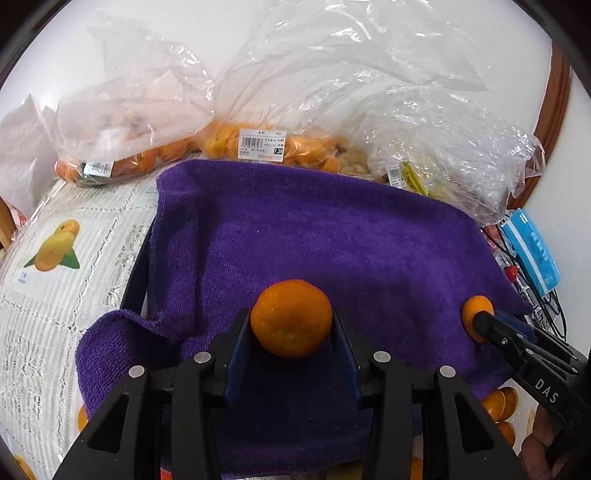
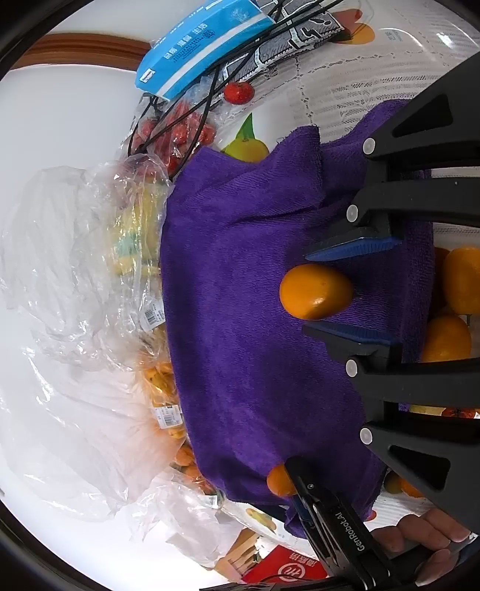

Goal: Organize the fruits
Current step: 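Lower the large orange onto the towel and open the left tool, then lower the oval orange onto the towel and open the right tool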

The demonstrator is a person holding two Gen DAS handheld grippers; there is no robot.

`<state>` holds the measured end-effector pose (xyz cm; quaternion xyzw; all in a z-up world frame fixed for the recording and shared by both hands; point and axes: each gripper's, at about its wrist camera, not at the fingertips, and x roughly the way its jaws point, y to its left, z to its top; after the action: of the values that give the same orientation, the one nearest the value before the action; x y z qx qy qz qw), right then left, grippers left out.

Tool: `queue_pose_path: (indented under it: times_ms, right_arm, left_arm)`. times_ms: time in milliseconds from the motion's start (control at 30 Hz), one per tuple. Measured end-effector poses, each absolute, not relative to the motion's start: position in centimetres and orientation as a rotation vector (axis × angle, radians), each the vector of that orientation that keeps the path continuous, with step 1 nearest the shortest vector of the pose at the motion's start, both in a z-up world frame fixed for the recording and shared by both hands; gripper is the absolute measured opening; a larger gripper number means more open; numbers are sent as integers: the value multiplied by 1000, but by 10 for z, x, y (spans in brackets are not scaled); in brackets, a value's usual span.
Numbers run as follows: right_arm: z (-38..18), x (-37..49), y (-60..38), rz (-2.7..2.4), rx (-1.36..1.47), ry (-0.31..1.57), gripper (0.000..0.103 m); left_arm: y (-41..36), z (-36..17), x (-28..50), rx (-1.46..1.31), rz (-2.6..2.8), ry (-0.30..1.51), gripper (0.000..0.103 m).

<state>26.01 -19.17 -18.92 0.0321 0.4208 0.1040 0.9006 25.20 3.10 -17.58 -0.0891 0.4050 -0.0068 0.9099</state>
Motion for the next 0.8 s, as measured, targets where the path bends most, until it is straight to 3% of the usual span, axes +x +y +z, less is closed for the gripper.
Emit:
queue_pose_path:
  times_ms: [200, 800]
  right_arm:
    - [-187, 259, -195, 213, 77, 859, 38]
    - [-181, 252, -195, 195, 63, 811, 42]
  left_arm:
    - [29, -171, 249, -168, -17, 809, 52]
    - [36, -166, 243, -206, -19, 786, 53]
